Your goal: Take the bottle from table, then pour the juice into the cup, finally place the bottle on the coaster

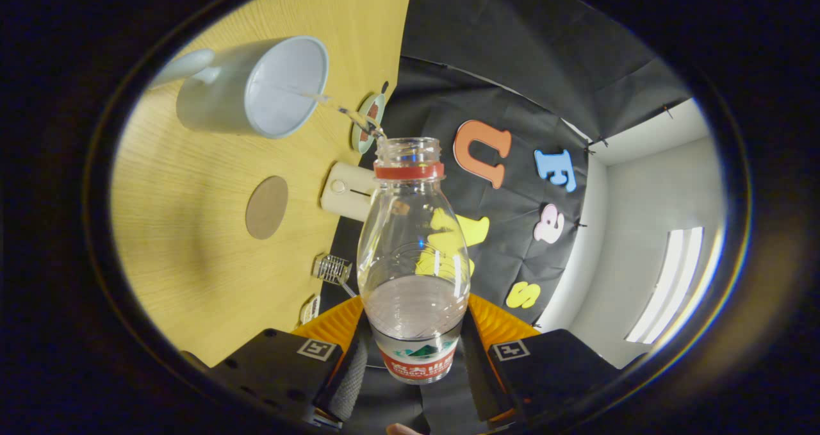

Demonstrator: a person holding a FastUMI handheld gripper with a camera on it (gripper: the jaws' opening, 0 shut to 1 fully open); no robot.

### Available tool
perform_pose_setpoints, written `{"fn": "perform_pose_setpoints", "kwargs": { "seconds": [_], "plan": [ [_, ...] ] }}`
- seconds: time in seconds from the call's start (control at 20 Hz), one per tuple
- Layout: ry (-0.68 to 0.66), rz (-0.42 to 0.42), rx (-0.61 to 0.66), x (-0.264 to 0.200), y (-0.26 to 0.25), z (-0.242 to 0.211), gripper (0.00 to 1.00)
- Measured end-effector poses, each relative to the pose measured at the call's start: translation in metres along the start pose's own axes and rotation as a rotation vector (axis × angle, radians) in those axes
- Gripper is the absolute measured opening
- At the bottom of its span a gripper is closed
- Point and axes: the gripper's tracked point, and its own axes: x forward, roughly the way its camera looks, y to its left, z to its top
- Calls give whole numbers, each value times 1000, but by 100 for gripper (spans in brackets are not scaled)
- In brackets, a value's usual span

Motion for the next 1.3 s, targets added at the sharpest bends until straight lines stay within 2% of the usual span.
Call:
{"fn": "perform_pose_setpoints", "kwargs": {
  "seconds": [0.8,1.3],
  "plan": [
    [-24,-13,-94,2,-23,8,74],
    [-58,32,-111,17,-15,17,74]
  ]
}}
